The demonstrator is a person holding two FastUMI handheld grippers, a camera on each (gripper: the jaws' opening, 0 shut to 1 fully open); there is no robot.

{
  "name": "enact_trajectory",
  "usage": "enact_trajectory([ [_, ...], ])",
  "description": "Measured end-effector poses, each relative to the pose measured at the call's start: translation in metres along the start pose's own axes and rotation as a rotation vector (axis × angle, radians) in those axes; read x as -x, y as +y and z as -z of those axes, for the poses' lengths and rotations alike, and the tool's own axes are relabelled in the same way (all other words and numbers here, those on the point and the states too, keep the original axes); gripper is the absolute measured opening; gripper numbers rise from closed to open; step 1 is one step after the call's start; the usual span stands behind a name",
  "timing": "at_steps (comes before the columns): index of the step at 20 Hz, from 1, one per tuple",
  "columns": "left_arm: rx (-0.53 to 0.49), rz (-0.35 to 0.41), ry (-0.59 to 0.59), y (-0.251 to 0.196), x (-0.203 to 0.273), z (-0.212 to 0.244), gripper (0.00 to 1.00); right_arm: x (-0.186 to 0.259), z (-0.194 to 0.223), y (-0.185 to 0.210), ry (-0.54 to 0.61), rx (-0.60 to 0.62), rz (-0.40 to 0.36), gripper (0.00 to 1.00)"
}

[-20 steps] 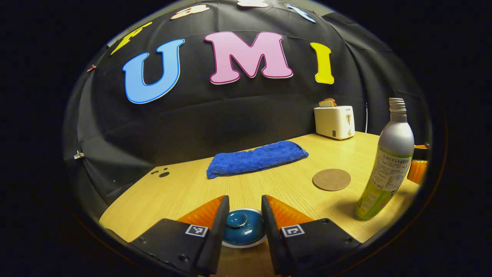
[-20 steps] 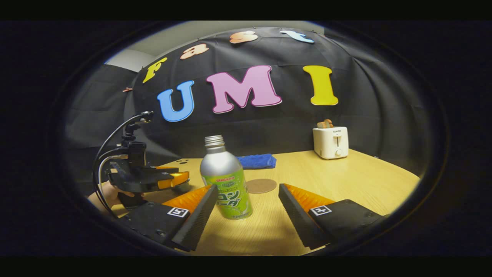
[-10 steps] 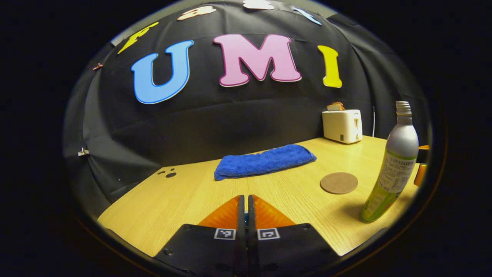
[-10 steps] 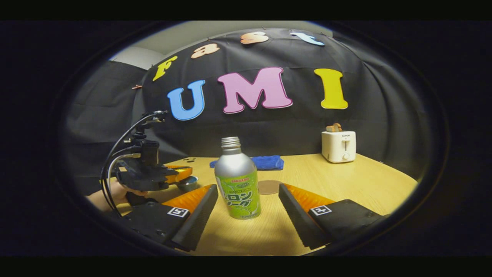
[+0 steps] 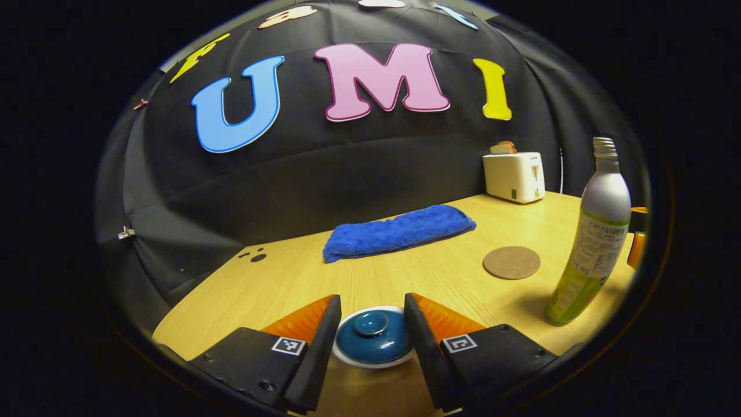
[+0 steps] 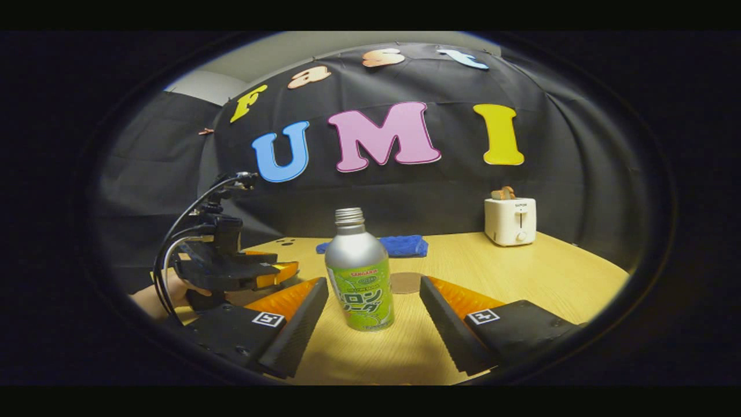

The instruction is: Open the teacup lid with one hand, grasp the water bottle and pour water into the teacup with the other hand; after pouring, place the water bottle on the coaster and then close the teacup lid.

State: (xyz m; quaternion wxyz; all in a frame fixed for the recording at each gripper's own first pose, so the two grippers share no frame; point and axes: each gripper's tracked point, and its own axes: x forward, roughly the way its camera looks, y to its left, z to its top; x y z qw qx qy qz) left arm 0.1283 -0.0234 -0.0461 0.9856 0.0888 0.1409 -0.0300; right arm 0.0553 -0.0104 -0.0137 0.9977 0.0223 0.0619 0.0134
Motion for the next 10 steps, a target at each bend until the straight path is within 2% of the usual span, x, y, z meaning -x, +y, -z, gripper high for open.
enact_trajectory([
  [2,0.015,0.018,-0.005,-0.0044,-0.0022,-0.0014,0.71,-0.0008,0.0001,0.0006,0.003,-0.002,-0.002,0.98],
  [6,-0.011,0.016,-0.003,-0.0066,-0.0016,-0.0039,0.52,-0.0005,-0.0012,0.0007,0.000,0.007,-0.002,0.98],
  [7,-0.015,0.020,-0.003,-0.0070,-0.0016,-0.0034,0.41,-0.0002,-0.0017,0.0009,-0.002,0.008,-0.002,0.98],
  [9,-0.017,0.019,-0.004,-0.0064,-0.0015,-0.0037,0.35,-0.0008,-0.0014,0.0013,0.001,0.010,-0.005,0.98],
  [10,-0.010,0.022,-0.010,-0.0067,-0.0018,-0.0051,0.36,-0.0009,-0.0014,0.0016,0.002,0.011,-0.007,0.98],
])
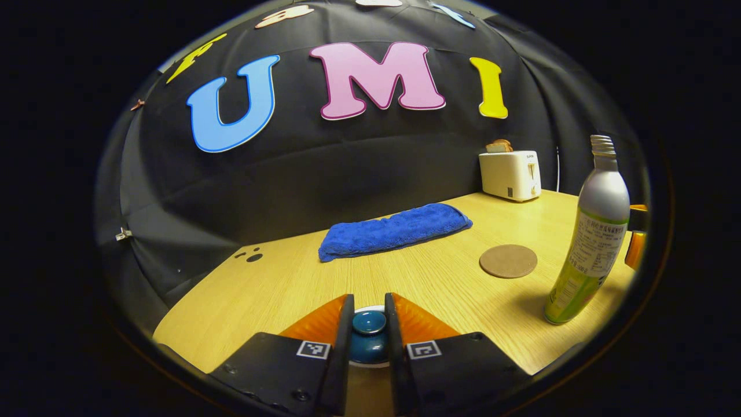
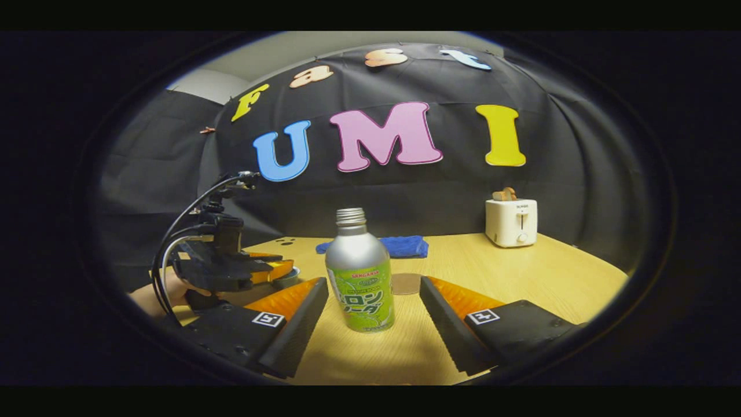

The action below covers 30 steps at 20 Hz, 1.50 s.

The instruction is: Open the teacup lid with one hand, grasp the water bottle and pour water into the teacup with the other hand; after pouring, place the water bottle on the coaster and then close the teacup lid.

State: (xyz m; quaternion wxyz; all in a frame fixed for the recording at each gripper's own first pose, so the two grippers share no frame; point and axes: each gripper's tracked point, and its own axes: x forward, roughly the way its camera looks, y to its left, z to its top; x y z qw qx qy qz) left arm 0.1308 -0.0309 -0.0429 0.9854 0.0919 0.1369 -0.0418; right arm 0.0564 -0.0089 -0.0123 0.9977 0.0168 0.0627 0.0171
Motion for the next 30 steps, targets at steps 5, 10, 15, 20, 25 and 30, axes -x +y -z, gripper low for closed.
enact_trajectory([
  [5,0.011,-0.019,-0.050,0.005,0.004,-0.011,0.29,0.001,-0.012,0.007,-0.029,0.000,-0.023,0.98],
  [10,0.003,-0.050,-0.131,0.015,0.025,-0.034,0.29,-0.013,-0.011,0.019,-0.008,-0.019,-0.041,0.98],
  [15,0.055,-0.066,-0.159,0.032,0.046,-0.036,0.29,-0.030,-0.003,0.018,0.002,0.023,-0.004,0.99],
  [20,0.122,-0.075,-0.144,0.051,0.055,-0.021,0.29,-0.057,0.002,0.013,0.015,0.093,0.042,0.98],
  [25,0.178,-0.069,-0.106,0.066,0.059,0.004,0.29,-0.080,0.011,0.014,0.054,0.112,0.046,0.98],
  [30,0.161,-0.070,-0.120,0.077,0.065,0.004,0.29,-0.089,0.018,0.011,0.069,0.114,0.071,0.96],
])
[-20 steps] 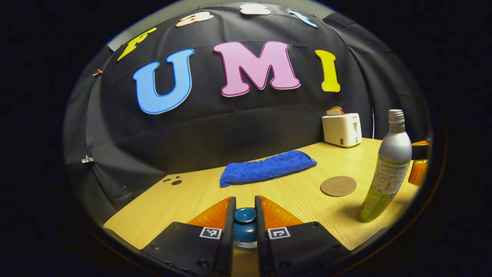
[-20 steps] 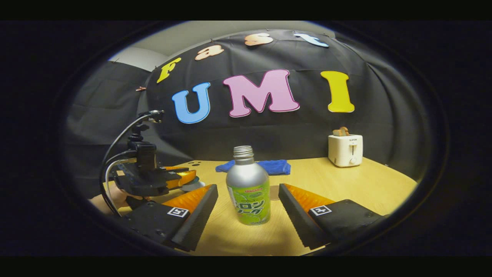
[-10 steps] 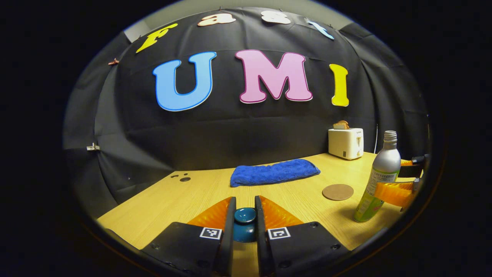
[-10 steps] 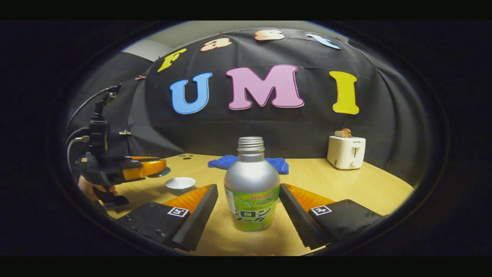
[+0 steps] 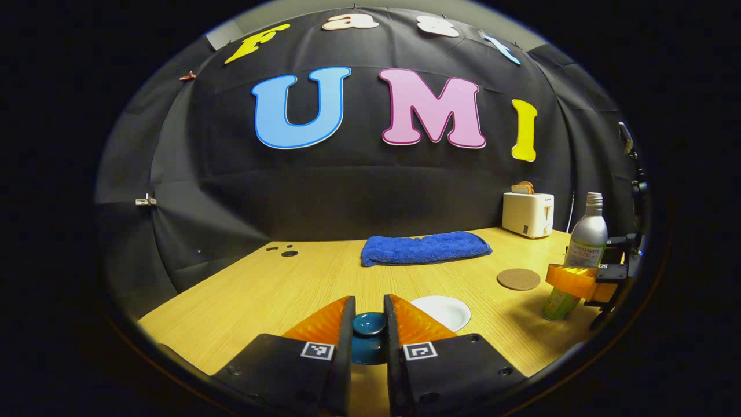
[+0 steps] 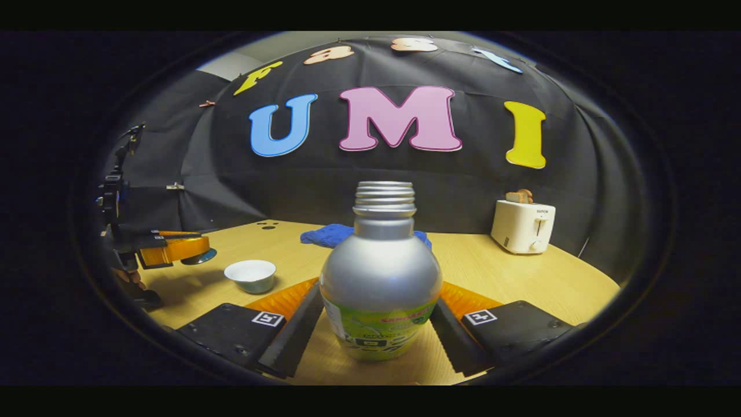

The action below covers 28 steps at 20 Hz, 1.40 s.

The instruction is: Open the teacup lid with one hand, grasp the water bottle and pour water into the teacup with the other hand; after pouring, place the water bottle on the coaster and then close the teacup lid.

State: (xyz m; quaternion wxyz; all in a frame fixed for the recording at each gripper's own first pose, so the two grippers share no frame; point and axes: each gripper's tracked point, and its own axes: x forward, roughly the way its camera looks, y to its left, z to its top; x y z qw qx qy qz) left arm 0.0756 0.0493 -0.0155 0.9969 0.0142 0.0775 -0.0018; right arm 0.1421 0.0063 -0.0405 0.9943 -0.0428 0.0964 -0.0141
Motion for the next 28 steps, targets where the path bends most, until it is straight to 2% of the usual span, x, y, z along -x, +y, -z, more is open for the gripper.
enact_trajectory([
  [1,-0.005,0.003,-0.003,0.002,0.001,0.000,0.29,0.000,-0.001,-0.001,-0.005,0.001,0.004,0.95],
  [2,-0.009,0.004,-0.007,0.003,0.001,-0.001,0.29,0.001,0.001,-0.001,-0.005,0.002,0.007,0.84],
  [6,-0.002,0.012,-0.009,0.008,0.003,0.002,0.29,-0.004,-0.002,0.006,-0.002,0.044,-0.005,0.82],
  [9,0.009,0.003,-0.014,0.015,0.005,0.005,0.29,-0.010,-0.007,0.005,0.021,0.224,0.002,0.81],
  [10,0.012,-0.005,-0.020,0.019,0.005,0.004,0.29,-0.011,-0.011,0.007,0.016,0.288,0.013,0.76],
  [11,0.014,-0.012,-0.024,0.023,0.007,0.004,0.29,-0.015,-0.015,0.008,0.011,0.347,0.016,0.81],
  [15,0.017,-0.026,-0.034,0.037,0.013,0.002,0.29,-0.038,-0.036,0.009,-0.017,0.583,0.034,0.81],
  [19,0.097,0.002,-0.033,0.041,0.022,-0.001,0.29,-0.053,-0.036,0.018,-0.021,0.735,0.001,0.81],
  [23,0.073,-0.029,-0.057,0.059,0.026,-0.006,0.29,-0.067,-0.038,0.019,-0.029,0.908,0.023,0.81],
  [28,0.080,-0.005,-0.054,0.058,0.024,-0.003,0.29,-0.080,-0.029,0.025,-0.021,1.080,0.030,0.80],
])
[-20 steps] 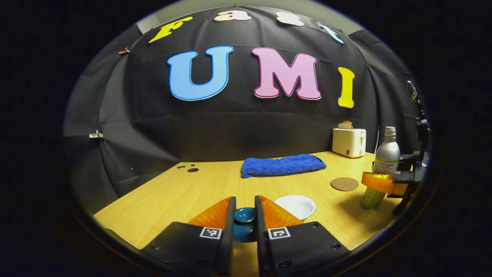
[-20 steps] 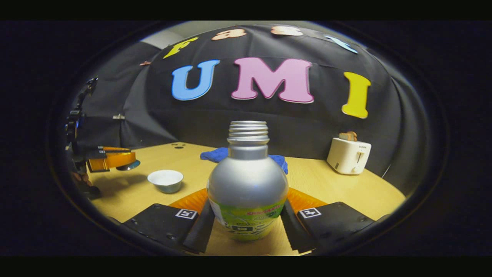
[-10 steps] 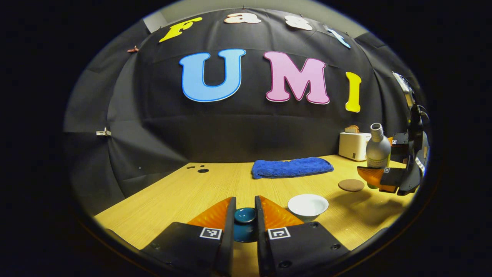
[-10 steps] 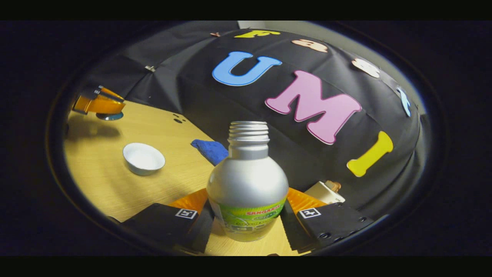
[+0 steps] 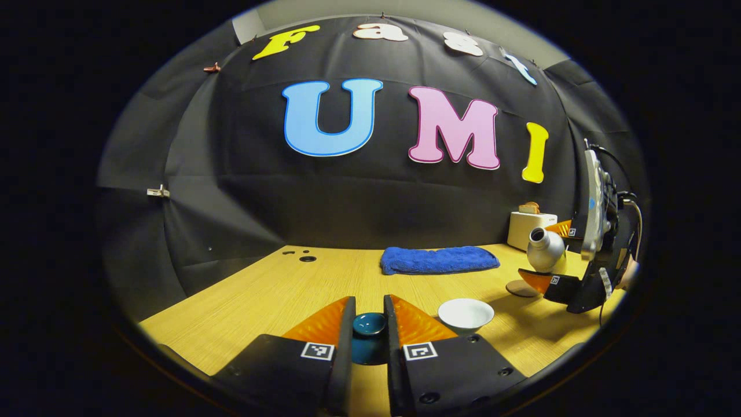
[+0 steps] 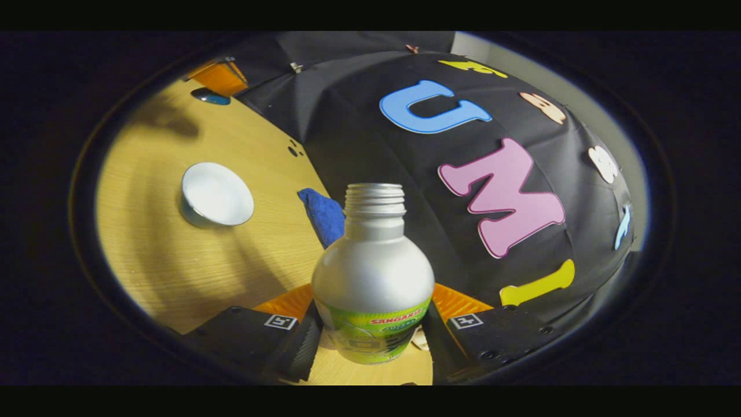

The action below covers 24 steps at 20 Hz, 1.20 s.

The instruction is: Open the teacup lid with one hand, grasp the water bottle and pour water into the teacup with the other hand; after pouring, place the water bottle on the coaster and then close the teacup lid.

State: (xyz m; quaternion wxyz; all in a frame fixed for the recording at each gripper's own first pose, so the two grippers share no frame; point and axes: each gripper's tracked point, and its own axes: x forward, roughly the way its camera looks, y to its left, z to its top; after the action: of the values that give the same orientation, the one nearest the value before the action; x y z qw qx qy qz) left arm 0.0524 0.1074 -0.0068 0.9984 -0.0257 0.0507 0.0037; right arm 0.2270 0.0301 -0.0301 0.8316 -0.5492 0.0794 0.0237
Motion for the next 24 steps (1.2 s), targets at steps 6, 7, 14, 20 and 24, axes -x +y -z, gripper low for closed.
enact_trajectory([
  [6,0.015,-0.010,0.008,0.013,0.005,0.004,0.29,-0.014,-0.006,0.008,-0.019,0.188,-0.025,0.80],
  [7,0.017,-0.014,0.012,0.015,0.005,0.004,0.29,-0.015,-0.009,0.008,-0.030,0.222,-0.024,0.80],
  [14,0.033,-0.036,0.025,0.023,0.009,0.009,0.29,-0.029,-0.022,0.026,-0.085,0.400,-0.015,0.80],
  [20,0.043,-0.036,0.034,0.023,0.009,0.013,0.29,-0.039,-0.028,0.032,-0.121,0.517,-0.009,0.80],
  [24,0.052,-0.019,0.045,0.019,0.007,0.016,0.29,-0.038,-0.039,0.031,-0.159,0.590,0.011,0.80],
])
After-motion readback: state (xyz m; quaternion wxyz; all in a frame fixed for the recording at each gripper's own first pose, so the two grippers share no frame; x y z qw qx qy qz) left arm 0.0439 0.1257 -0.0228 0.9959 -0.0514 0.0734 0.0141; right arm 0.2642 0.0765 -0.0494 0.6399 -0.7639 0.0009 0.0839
